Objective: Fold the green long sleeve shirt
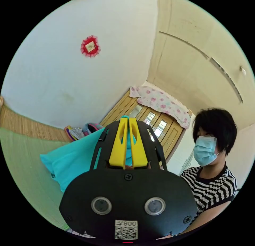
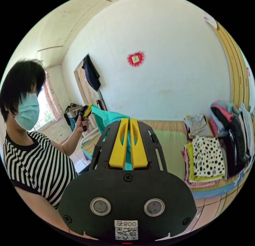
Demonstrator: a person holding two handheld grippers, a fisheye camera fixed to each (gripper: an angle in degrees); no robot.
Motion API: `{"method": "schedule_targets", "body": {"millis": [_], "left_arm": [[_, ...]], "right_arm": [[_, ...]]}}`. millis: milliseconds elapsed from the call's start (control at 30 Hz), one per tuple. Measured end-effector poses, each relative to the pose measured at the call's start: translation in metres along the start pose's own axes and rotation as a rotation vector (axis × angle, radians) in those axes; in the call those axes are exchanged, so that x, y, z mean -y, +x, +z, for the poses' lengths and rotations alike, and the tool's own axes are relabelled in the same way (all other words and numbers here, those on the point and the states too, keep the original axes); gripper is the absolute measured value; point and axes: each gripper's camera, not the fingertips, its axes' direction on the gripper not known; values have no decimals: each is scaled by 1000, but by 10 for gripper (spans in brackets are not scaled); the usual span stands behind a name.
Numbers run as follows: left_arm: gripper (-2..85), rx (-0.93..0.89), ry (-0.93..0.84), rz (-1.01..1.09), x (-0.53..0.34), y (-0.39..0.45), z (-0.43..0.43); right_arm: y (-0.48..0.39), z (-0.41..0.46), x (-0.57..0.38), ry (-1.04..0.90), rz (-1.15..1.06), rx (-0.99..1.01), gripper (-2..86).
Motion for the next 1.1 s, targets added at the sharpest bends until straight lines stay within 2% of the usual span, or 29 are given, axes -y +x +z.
{"method": "schedule_targets", "body": {"millis": [167, 300, 533, 667, 867, 967, 1033, 1100], "left_arm": [[5, -16, 68, 201, 13, 83, -68], [5, 60, 91, 342, 11, 139, -121], [4, 38, 171, 402, -3, 170, -196], [4, 95, 194, 442, -4, 176, -223], [5, 239, 178, 407, 17, 132, -230], [7, 366, 132, 328, 42, 75, -214], [9, 458, 89, 262, 62, 28, -197], [15, 581, 35, 142, 87, -49, -172]], "right_arm": [[-34, -45, 32, 153, -117, 47, 5], [-63, -69, 55, 235, -216, 75, 5], [-92, -67, 86, 281, -324, 132, 5], [-94, -45, 108, 276, -352, 135, 5], [-59, 39, 169, 208, -322, 171, 5], [-27, 117, 216, 123, -292, 128, 5], [10, 204, 261, 18, -242, 98, 5], [45, 282, 294, -89, -188, 76, 5]]}}
